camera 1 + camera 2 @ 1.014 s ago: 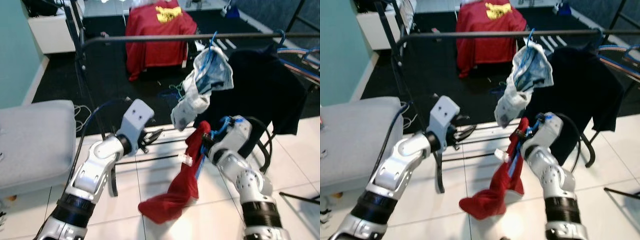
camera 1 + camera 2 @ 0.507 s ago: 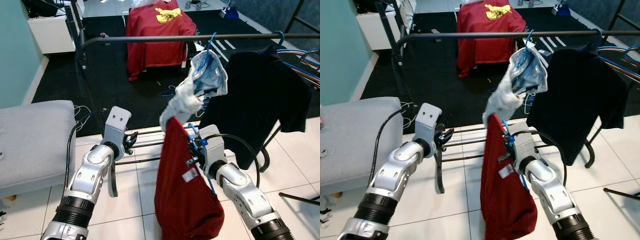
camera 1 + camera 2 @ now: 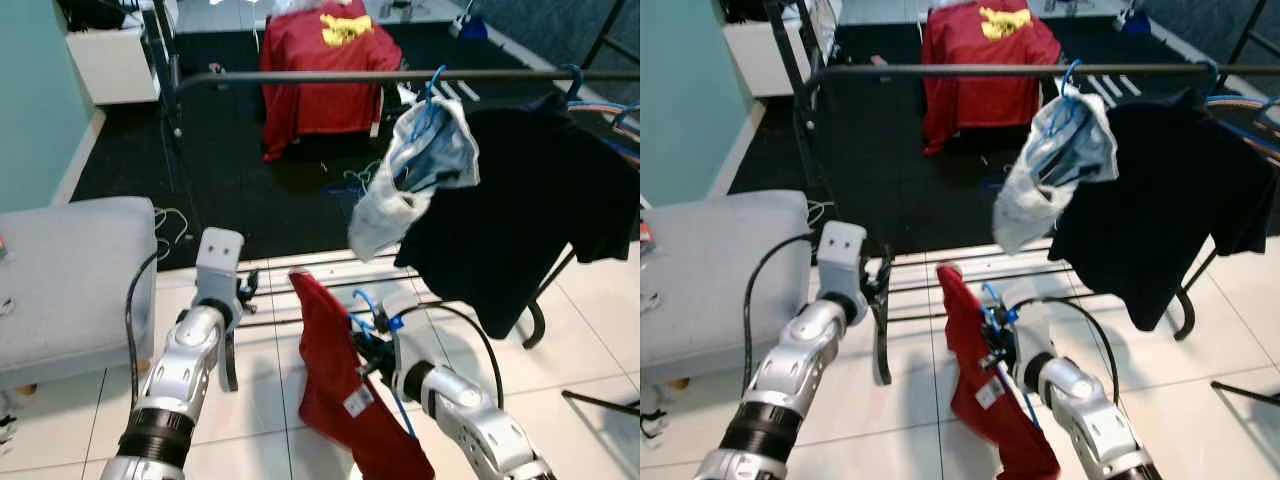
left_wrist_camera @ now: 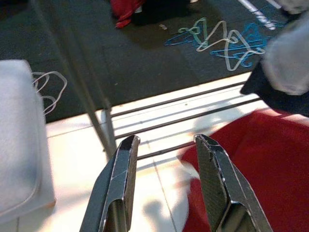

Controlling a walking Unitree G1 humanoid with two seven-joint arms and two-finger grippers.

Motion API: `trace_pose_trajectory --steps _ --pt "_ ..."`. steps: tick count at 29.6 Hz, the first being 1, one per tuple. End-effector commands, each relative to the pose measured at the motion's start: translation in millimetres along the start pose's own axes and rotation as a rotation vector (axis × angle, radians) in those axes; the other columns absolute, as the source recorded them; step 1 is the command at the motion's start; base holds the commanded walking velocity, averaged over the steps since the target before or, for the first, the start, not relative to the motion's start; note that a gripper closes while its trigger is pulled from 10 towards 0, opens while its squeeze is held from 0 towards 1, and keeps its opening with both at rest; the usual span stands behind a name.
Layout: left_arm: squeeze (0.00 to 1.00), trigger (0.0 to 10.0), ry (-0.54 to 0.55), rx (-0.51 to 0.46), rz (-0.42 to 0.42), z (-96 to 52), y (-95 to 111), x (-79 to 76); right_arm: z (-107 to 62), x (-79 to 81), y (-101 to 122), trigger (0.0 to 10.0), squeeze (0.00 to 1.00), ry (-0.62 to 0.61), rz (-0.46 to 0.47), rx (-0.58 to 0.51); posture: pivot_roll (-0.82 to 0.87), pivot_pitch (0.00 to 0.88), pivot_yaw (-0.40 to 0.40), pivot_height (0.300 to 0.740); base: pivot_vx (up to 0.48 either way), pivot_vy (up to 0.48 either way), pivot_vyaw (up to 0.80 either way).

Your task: Hang hanger

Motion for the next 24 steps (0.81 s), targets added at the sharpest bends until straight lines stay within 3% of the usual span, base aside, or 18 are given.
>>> trace_pose_trajectory --steps 1,6,9,14,20,24 --pt "0.00 10.0 -0.009 -0.003 -0.032 -1.1 -3 -3.7 0.3 -2.3 25 10.0 0.00 -0.010 -0.006 -0.142 -0.07 0.158 -0.014 0.740 0.000 0.000 0.00" --pt "0.00 10.0 -0.034 -0.052 -0.065 1.3 6 -8.9 -0.9 -8.6 48 10.0 0.00 -0.061 -0.007 -0.251 -0.07 0.156 -0.016 0.740 0.000 0.000 0.00" --pt "0.00 10.0 -0.031 -0.056 -0.067 2.0 7 -9.5 -0.5 -9.3 50 10.0 0.00 -0.070 -0.010 -0.260 -0.07 0.156 -0.016 0.740 0.000 0.000 0.00" --pt "0.00 10.0 -0.058 -0.107 -0.075 4.2 16 -15.8 -1.7 -8.0 72 10.0 0.00 -0.039 -0.036 -0.334 -0.07 0.158 -0.021 0.740 0.312 0.000 0.00" --pt "0.00 10.0 -0.060 -0.125 -0.084 5.0 20 -16.9 -0.7 -4.1 84 10.0 0.00 -0.005 -0.074 -0.383 -0.07 0.157 -0.024 0.740 0.381 0.000 0.00" --pt "0.00 10.0 -0.060 -0.129 -0.086 5.5 20 -17.2 0.2 -4.0 87 10.0 0.00 -0.007 -0.088 -0.387 -0.07 0.157 -0.025 0.740 0.392 0.000 0.49"
Point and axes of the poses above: a point about 5 cm out from each wrist's last joint towards the gripper, its own z axis pointing out of the wrist towards the gripper, its own y axis along the axis of the wrist's last joint, x = y × z, the point moved 1 cm from there along z, pointing out of the wrist towards the gripper, and after that the axes turned 9 degrees about z, right-handed, at the moved point
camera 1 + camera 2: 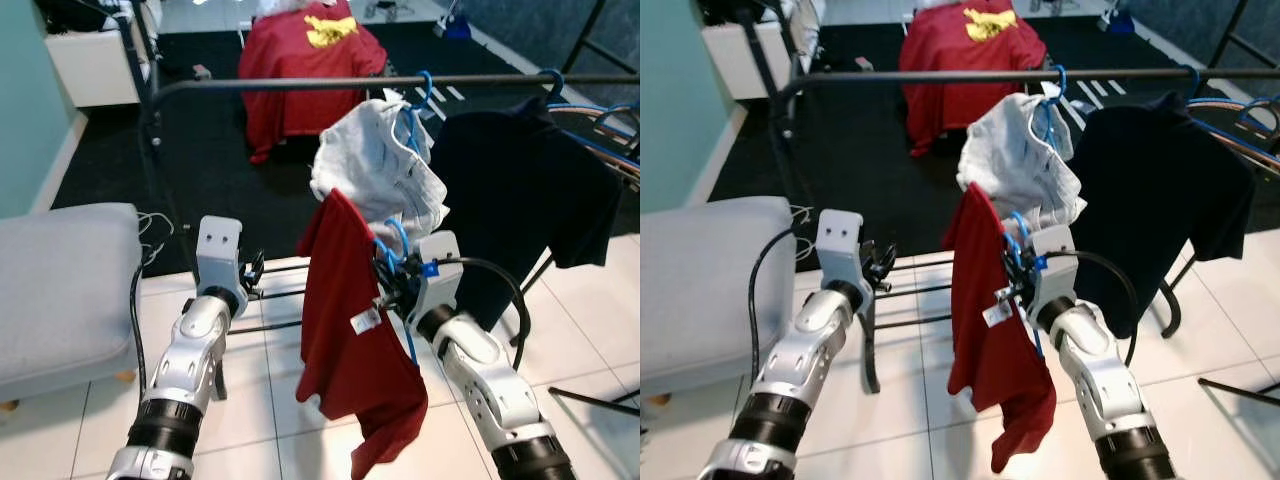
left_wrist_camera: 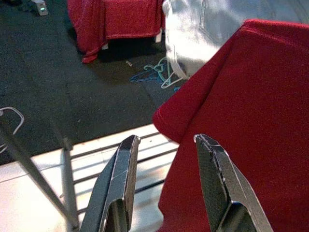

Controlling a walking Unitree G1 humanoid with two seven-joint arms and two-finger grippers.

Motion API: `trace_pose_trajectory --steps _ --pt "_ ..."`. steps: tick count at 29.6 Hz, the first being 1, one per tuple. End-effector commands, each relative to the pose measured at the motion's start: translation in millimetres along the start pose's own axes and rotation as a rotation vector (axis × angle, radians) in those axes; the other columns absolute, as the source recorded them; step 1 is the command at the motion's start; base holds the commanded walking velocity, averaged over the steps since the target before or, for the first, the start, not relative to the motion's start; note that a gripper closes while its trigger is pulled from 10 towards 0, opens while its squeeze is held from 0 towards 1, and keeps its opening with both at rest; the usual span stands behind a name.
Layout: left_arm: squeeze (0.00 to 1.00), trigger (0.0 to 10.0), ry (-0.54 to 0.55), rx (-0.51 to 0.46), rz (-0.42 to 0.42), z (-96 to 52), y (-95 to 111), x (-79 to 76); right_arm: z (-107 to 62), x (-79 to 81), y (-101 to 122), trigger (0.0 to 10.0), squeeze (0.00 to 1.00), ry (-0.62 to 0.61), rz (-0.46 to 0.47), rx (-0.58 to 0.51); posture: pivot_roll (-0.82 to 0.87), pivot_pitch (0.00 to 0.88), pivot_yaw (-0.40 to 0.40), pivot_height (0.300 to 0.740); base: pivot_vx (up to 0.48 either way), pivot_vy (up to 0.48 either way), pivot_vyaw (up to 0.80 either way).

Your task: Hang hanger

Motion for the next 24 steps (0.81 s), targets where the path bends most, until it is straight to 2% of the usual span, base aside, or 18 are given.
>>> trace_pose_trajectory --steps 1,3,15,20,21,24 --pt "0.00 10.0 0.022 0.032 -0.001 -3.1 -10 7.4 3.7 7.4 12 10.0 0.00 0.032 -0.018 -0.056 -0.07 0.157 -0.025 0.740 0.398 0.000 0.74" --pt "0.00 10.0 0.023 0.031 -0.002 -2.9 -10 7.5 3.9 7.9 12 10.0 0.00 0.038 -0.024 -0.056 -0.07 0.156 -0.025 0.740 0.394 0.000 0.68" --pt "0.00 10.0 0.030 0.024 -0.008 -2.3 -10 9.7 3.5 4.7 20 10.0 0.00 0.060 -0.027 -0.080 -0.07 0.158 -0.025 0.740 0.396 0.000 0.00" --pt "0.00 10.0 0.032 0.049 -0.012 -7.6 -20 11.3 4.1 6.8 21 10.0 0.00 0.060 -0.021 -0.088 -0.06 0.137 -0.016 0.740 0.395 0.000 0.00" --pt "0.00 10.0 0.013 0.039 -0.004 -7.1 -17 8.8 4.2 8.4 22 10.0 0.00 0.072 -0.037 -0.087 -0.07 0.091 -0.006 0.740 0.394 0.000 0.00" --pt "0.00 10.0 -0.044 -0.015 0.017 -3.7 -5 1.1 5.7 9.0 34 10.0 0.00 0.094 -0.076 -0.117 -0.07 0.117 -0.015 0.740 0.384 0.000 0.00"
Point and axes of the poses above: a point about 5 cm out from each wrist's last joint towards the gripper, its own z axis pointing out of the wrist towards the gripper, its own y axis along the axis of the wrist's last joint, x = y × z, the point moved 1 cm from there along z, pointing out of the wrist towards the gripper, and after that the axes turned 9 degrees about z, right-handed, at the moved point
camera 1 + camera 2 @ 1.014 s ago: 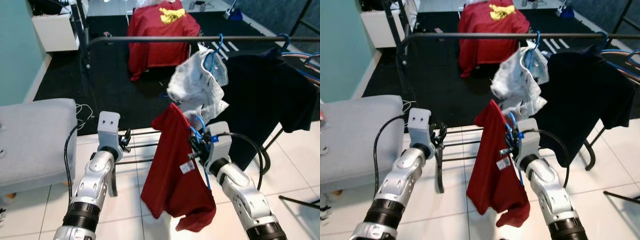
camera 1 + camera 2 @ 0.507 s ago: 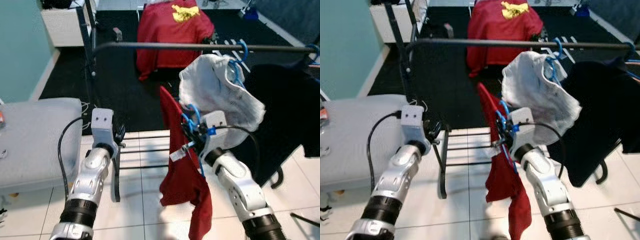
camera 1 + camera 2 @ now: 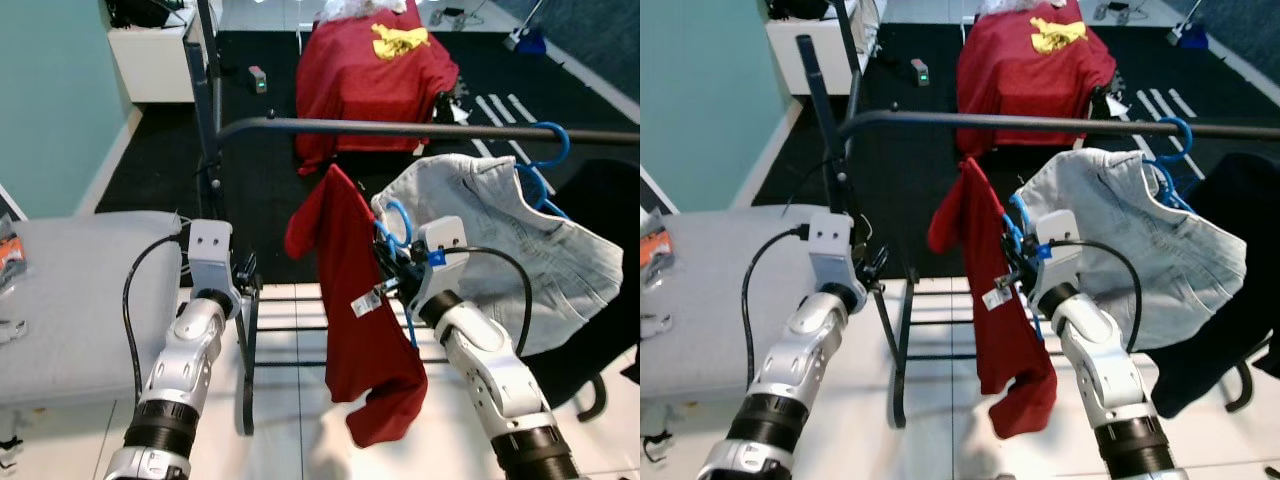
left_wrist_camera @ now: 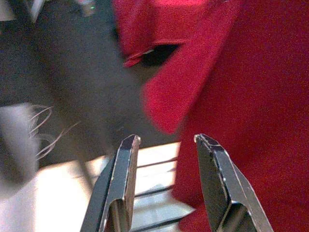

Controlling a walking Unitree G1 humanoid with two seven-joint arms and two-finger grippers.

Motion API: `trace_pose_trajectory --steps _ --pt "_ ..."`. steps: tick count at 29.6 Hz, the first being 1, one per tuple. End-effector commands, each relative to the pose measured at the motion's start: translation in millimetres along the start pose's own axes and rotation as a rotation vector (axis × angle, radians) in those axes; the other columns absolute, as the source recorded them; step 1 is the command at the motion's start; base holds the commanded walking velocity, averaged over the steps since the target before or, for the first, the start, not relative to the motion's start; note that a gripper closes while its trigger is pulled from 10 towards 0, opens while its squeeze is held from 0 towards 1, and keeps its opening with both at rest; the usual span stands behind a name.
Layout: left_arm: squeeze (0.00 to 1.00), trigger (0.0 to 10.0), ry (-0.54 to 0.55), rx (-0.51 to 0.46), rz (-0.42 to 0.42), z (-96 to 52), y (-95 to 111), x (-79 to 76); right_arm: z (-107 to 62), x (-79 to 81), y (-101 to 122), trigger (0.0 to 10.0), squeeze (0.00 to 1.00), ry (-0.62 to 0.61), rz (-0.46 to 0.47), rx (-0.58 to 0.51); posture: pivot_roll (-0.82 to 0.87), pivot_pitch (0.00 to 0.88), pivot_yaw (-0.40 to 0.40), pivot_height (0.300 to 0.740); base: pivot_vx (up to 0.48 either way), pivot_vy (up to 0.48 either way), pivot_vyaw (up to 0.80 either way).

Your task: Hang hanger

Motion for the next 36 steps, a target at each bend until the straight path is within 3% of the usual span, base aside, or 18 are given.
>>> trace_pose_trajectory --steps 1,5,8,17,26,36 --pt "0.00 10.0 -0.042 -0.032 -0.008 -1.2 3 -5.9 3.9 1.5 21 10.0 0.00 0.009 -0.029 -0.082 -0.07 0.113 -0.015 0.740 0.360 0.000 0.00" --pt "0.00 10.0 -0.103 -0.054 -0.059 -1.1 6 -15.9 8.0 -7.7 42 10.0 0.00 -0.060 -0.016 -0.156 -0.08 0.144 -0.015 0.740 0.073 0.000 0.00" --pt "0.00 10.0 -0.146 -0.064 -0.033 -4.4 6 -26.1 8.9 -9.9 59 10.0 0.00 -0.076 -0.008 -0.207 -0.08 0.149 -0.016 0.740 0.000 0.000 0.00" --pt "0.00 10.0 -0.175 -0.072 0.015 -6.3 8 -26.6 16.2 -26.0 75 10.0 0.00 -0.137 0.027 -0.199 -0.07 0.162 -0.013 0.740 0.000 0.000 0.00" --pt "0.00 10.0 -0.222 -0.056 0.045 -5.8 7 -25.7 34.6 -36.9 78 10.0 0.00 -0.143 0.044 -0.115 -0.08 0.175 -0.008 0.740 0.000 0.000 0.00" --pt "0.00 10.0 -0.322 -0.030 0.106 -11.0 2 -33.2 58.5 -47.5 66 10.0 0.00 -0.090 0.126 0.054 -0.07 0.193 -0.023 0.740 0.000 0.000 0.00"
Point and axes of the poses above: a point about 5 cm out from each wrist's last joint towards the gripper, its own z axis pointing out of the wrist towards the gripper, its own y axis along the axis of the wrist's last joint, x = y × z, the point moved 1 cm from there along z, pointing out of the wrist towards the gripper, and after that the axes turned 9 degrees about z, right-handed, at the moved point
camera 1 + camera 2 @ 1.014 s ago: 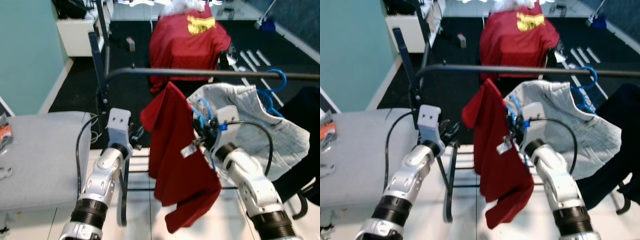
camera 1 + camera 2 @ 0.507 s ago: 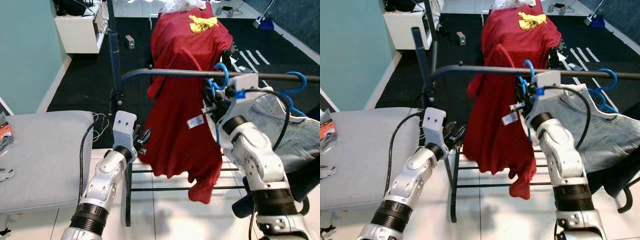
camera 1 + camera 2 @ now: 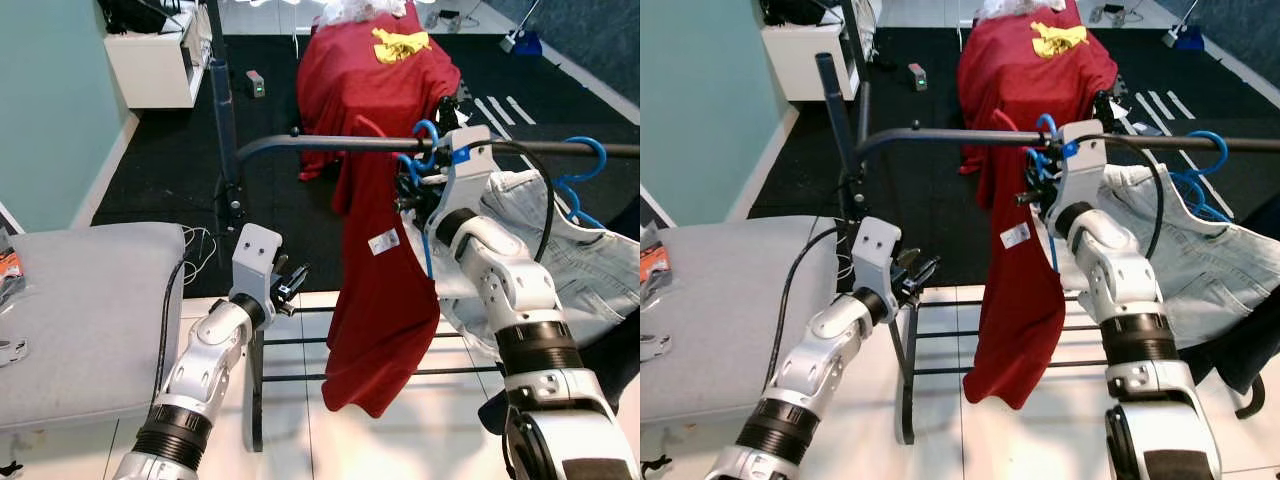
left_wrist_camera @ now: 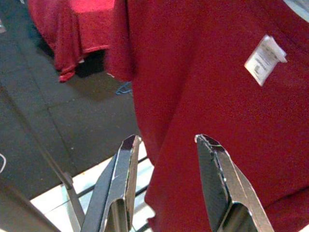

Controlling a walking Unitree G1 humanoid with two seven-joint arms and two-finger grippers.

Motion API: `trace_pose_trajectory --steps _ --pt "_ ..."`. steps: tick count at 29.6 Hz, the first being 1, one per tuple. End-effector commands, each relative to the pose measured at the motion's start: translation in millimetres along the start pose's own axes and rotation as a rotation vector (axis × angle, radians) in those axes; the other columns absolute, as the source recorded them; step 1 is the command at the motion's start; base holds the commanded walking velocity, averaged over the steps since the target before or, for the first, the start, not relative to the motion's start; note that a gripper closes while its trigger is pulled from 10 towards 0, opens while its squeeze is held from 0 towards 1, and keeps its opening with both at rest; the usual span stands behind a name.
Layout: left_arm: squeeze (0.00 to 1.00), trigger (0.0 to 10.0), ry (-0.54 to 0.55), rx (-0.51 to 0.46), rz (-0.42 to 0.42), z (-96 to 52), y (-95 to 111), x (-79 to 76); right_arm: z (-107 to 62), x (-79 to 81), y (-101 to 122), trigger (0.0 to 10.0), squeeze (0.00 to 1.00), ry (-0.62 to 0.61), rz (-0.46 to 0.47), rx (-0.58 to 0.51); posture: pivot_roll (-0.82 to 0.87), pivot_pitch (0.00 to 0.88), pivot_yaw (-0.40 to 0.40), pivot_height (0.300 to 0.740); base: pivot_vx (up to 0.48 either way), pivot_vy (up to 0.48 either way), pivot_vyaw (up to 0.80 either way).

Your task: Hang hanger

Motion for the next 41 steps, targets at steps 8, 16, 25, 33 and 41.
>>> trace_pose_trajectory --steps 8,16,25,33,41 --pt "0.00 10.0 -0.042 0.037 0.016 -8.9 -8 -6.7 11.9 -9.9 10 10.0 0.00 0.032 0.061 0.011 -0.06 0.193 -0.046 0.740 0.000 0.000 0.00" --pt "0.00 10.0 -0.047 0.035 0.016 -9.1 -7 -6.8 20.5 -9.9 10 10.0 0.33 0.034 0.072 0.030 -0.06 0.190 -0.053 0.740 0.000 0.000 0.00" --pt "0.00 10.0 -0.029 -0.014 -0.003 -12.3 2 -1.8 20.6 -6.5 15 10.0 0.00 0.014 -0.047 -0.026 -0.06 0.188 -0.049 0.740 0.000 0.000 0.00" --pt "0.00 10.0 -0.044 -0.037 -0.013 -12.8 6 -6.7 -7.5 2.0 12 10.0 0.00 -0.117 -0.230 -0.159 -0.06 0.192 -0.036 0.740 0.000 0.000 0.00" --pt "0.00 10.0 -0.028 -0.035 -0.022 -8.5 8 -9.4 -40.6 10.8 18 10.0 0.00 -0.194 -0.304 -0.261 -0.08 0.196 -0.018 0.740 0.000 0.000 0.00"
Point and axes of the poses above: a point about 5 cm out from each wrist's last joint towards the gripper, its own z axis pointing out of the wrist towards the gripper, its own y axis along the axis of the wrist's last joint, x = y × z, the point moved 1 cm from there along z, pointing out of the wrist towards the gripper, and after that the axes turned 9 degrees about z, right-handed, at the moved point
